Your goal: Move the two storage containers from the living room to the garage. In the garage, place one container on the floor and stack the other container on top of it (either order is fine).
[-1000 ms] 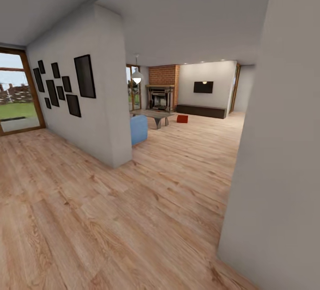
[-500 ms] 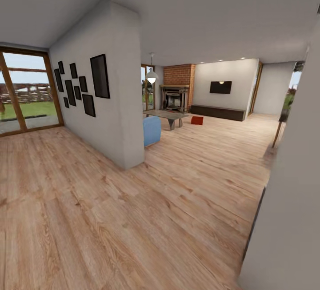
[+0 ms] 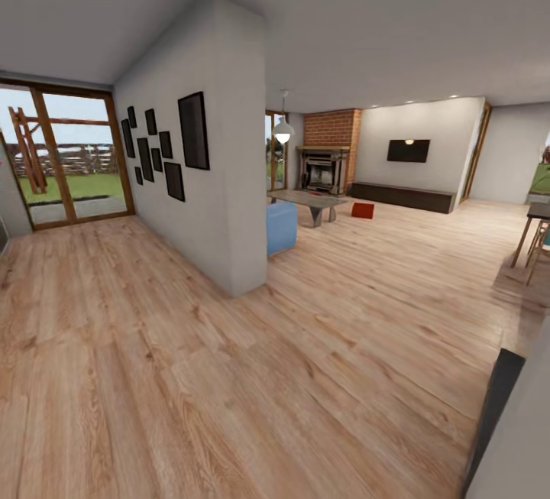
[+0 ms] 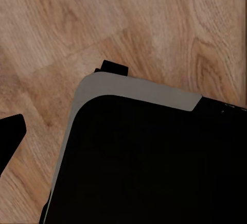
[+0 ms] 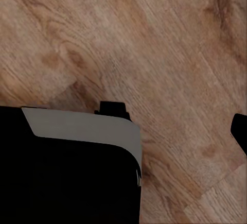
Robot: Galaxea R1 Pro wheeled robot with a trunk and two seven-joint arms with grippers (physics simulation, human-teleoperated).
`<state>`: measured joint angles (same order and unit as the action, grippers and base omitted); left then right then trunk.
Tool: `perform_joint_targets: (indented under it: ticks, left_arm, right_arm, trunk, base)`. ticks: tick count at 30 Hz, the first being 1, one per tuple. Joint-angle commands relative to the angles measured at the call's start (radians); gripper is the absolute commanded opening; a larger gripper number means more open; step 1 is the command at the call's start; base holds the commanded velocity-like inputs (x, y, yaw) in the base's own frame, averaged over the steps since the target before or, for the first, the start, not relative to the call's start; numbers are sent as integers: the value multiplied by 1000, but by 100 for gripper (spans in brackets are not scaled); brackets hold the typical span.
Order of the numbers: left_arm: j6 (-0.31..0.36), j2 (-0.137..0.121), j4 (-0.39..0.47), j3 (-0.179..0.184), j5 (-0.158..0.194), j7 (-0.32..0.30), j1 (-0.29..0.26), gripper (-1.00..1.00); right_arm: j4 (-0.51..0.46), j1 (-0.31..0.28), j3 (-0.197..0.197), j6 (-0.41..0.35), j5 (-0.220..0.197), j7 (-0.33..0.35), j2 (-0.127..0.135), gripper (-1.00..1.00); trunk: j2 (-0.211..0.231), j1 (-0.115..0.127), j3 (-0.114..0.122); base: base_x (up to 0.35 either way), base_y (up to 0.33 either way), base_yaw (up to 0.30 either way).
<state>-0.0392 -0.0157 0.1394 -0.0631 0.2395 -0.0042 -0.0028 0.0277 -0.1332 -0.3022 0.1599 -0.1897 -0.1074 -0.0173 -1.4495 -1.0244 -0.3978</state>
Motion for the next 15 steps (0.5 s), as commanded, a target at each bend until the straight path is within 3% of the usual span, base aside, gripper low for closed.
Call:
perform_joint_targets:
  ticks: [1,15]
  left_arm:
    - [-1,0,0,-6,1,0,0,100]
    - [1,0,0,-4,0,0,0,100]
  right_arm:
    - [3,-1,-9,6,-10,-2,0,100]
    - [3,-1,-8,4,-11,-9,-3,100]
  trunk:
    - [0,-1,-1]
    - [0,-1,-1]
  base:
    - [324,0,9]
    - [324,0,1]
